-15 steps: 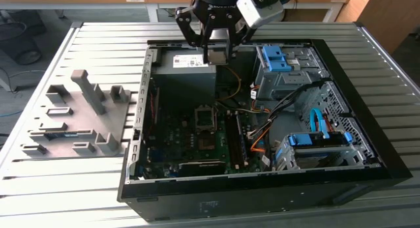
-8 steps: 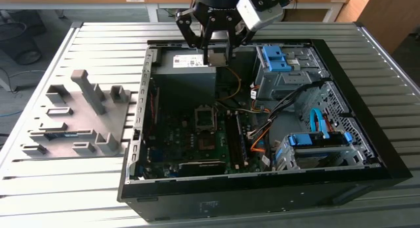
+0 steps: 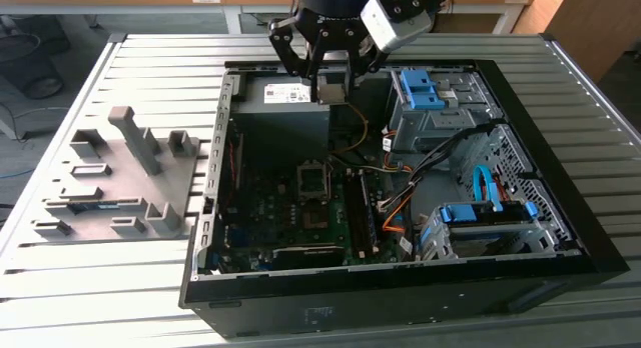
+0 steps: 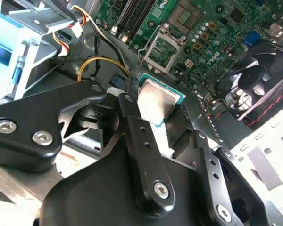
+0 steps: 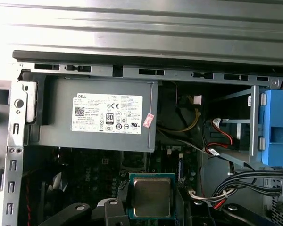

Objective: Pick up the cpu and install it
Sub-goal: 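Place the cpu into insertion slot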

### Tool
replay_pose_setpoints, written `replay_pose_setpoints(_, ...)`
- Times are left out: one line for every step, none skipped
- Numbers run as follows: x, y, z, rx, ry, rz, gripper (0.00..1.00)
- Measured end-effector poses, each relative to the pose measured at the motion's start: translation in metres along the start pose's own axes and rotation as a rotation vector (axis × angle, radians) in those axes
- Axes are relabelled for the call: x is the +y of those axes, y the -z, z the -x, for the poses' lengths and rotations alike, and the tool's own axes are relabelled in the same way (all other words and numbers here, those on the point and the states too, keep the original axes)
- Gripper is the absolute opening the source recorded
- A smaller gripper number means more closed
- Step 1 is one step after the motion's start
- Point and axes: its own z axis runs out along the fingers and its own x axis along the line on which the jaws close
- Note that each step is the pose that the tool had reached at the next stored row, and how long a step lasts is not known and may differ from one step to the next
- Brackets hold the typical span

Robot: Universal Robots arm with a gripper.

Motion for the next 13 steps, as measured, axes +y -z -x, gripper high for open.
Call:
replay_pose_setpoints(-0.0002,-0.0005,0.0,-0.0001,0.0,0.0001,0.47)
replay_pose_setpoints(-0.0003,-0.0009,0.0,0.0,0.0,0.0001,0.47)
replay_pose_setpoints(-0.0005,-0.0014,0.0,0.0,0.0,0.0001,0.47)
replay_pose_setpoints(-0.0007,-0.0018,0.0,0.0,0.0,0.0001,0.47)
replay_pose_setpoints(-0.0009,-0.0023,0.0,0.0,0.0,0.0,0.47)
replay_pose_setpoints(-0.0011,-0.0027,0.0,0.0,0.0,0.0,0.47)
replay_pose_setpoints(-0.0013,-0.0032,-0.0001,0.0,0.0,0.0,0.47)
replay_pose_setpoints(-0.0015,-0.0036,-0.0001,0.0,0.0,0.0,0.47)
replay_pose_setpoints(-0.0016,-0.0041,-0.0001,0.0,0.0,0.0001,0.47)
replay_pose_setpoints(-0.0018,-0.0045,-0.0001,0.0,0.0,0.0001,0.47)
replay_pose_setpoints(-0.0019,-0.005,-0.0001,-0.0001,0.0,0.0,0.47)
replay_pose_setpoints(-0.0021,-0.0054,-0.0001,0.0,0.0,0.0001,0.47)
replay_pose_setpoints(-0.0023,-0.006,-0.0001,0.0,0.0,0.0001,0.47)
